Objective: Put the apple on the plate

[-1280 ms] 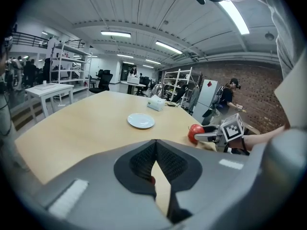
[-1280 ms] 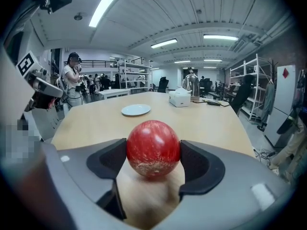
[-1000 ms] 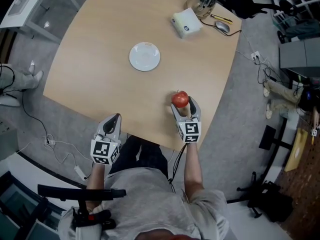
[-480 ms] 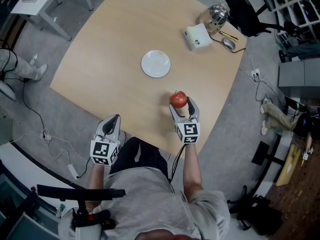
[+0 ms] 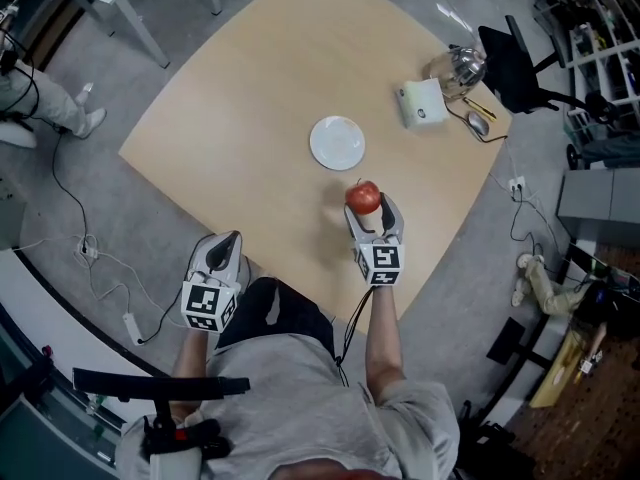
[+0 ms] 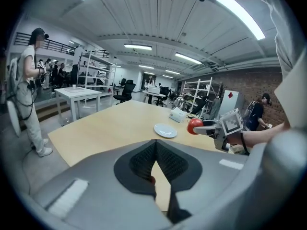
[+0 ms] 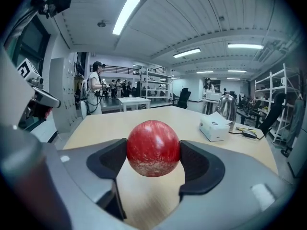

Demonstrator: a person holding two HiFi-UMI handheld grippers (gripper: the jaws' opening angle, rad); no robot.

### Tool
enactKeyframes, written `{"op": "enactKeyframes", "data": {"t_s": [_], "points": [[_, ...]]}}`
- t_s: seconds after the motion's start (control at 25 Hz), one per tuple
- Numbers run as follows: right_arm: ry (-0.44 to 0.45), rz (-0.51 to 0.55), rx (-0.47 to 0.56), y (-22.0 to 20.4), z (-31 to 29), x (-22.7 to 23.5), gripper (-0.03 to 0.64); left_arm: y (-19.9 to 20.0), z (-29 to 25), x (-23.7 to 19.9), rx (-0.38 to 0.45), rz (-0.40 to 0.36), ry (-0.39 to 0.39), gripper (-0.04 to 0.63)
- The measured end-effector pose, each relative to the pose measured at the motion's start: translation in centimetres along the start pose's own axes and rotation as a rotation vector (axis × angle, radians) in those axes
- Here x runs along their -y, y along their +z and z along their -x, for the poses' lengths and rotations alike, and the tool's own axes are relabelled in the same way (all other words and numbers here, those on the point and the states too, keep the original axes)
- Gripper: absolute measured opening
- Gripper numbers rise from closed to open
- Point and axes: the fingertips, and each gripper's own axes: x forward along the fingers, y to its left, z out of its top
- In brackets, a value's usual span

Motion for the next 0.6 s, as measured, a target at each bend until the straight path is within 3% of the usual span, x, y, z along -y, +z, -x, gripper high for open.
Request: {"op": "enactKeyframes", "data": {"t_s": [0.6], "points": [[0.081, 0.046, 0.004, 2.1, -5.3, -0.5, 0.357, -0.8, 1.3, -1.5, -0.013, 0.059, 0.099, 0.02]]}}
